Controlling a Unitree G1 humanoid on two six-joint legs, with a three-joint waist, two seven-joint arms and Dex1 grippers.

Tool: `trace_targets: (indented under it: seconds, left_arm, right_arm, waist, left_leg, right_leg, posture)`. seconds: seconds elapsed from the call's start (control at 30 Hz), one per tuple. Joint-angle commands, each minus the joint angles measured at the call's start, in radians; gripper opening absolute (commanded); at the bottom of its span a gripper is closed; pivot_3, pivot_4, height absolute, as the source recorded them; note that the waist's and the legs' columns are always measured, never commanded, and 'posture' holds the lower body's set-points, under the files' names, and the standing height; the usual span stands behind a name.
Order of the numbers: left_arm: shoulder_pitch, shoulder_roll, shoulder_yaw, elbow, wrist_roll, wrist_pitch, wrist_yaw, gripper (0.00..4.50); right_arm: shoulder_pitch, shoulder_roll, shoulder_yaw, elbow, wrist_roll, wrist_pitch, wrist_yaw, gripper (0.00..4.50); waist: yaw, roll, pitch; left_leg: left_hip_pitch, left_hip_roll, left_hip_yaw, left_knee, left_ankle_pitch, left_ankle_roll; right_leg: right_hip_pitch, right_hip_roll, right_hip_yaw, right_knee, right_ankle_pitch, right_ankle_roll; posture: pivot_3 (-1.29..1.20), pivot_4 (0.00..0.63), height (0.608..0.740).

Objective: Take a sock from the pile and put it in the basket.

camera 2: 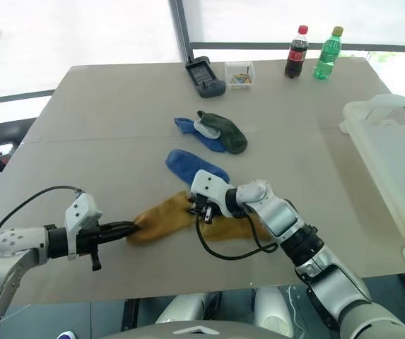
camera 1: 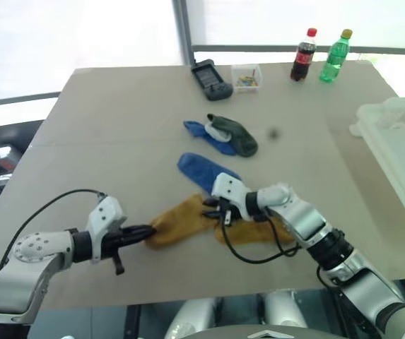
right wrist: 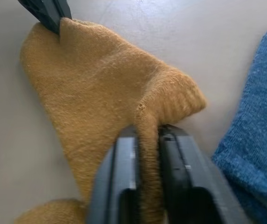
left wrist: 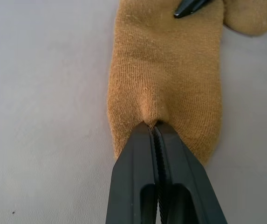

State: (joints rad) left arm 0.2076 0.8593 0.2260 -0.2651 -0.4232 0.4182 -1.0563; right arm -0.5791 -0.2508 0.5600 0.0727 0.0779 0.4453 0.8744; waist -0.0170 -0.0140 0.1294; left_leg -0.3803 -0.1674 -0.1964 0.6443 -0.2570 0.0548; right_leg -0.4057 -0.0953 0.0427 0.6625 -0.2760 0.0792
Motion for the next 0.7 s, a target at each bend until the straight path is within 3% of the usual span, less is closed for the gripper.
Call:
trace_targets:
  seconds: [0.03, 0.23, 0.43, 0.57, 0.7]
  left_arm:
    - [0.004, -0.005, 0.031, -0.031, -0.015, -0.005, 0.015, 0.00]
    - [0.024, -0.027, 0.083, -0.104, -0.166, 0.069, -0.014, 0.00]
    - [-0.042, 0.028, 0.110, -0.176, -0.377, 0.250, -0.048, 0.00]
    - [-0.194, 0.017, -0.017, -0.200, -0.436, 0.350, -0.022, 0.00]
    - [-0.370, -0.059, -0.205, -0.134, -0.354, 0.361, -0.005, 0.00]
  right_arm:
    - [-0.009, -0.004, -0.003, 0.009, -0.017, -0.018, 0.017, 0.05]
    - [-0.001, -0.037, -0.128, -0.149, 0.080, 0.082, 0.027, 0.05]
    - [0.042, -0.184, -0.277, -0.406, 0.221, 0.282, 0.056, 0.05]
    - [0.118, -0.337, -0.364, -0.526, 0.272, 0.388, 0.060, 0.05]
    - [0.222, -0.453, -0.460, -0.613, 0.319, 0.464, 0.040, 0.05]
  waist:
    - [0.000, 0.000, 0.000]
    - [0.001, 0.000, 0.000]
    - [0.007, 0.000, 0.000]
    - [0.008, 0.001, 0.001]
    - [0.017, 0.001, 0.001]
  left_leg:
    - [0.000, 0.000, 0.000, 0.000, 0.000, 0.000]
    - [-0.001, 0.000, 0.000, 0.000, 0.000, 0.000]
    - [-0.001, 0.000, -0.001, 0.000, 0.000, 0.000]
    - [-0.001, 0.000, 0.000, 0.000, -0.001, 0.000]
    - [-0.002, -0.001, -0.001, 0.001, -0.001, 0.001]
  right_leg:
    - [0.000, 0.000, 0.000, 0.000, 0.000, 0.000]
    - [0.000, 0.000, 0.000, -0.001, 0.000, 0.000]
    - [0.000, 0.000, -0.001, -0.001, 0.000, 0.000]
    - [0.000, -0.001, 0.000, -0.002, 0.000, 0.000]
    - [0.001, -0.002, -0.001, -0.002, 0.000, 0.000]
  posture:
    - [0.00, 0.150, 0.740]
    - [0.00, 0.150, 0.740]
    - [0.00, 0.150, 0.740]
    - [0.00, 0.150, 0.740]
    - [0.00, 0.150, 0.740]
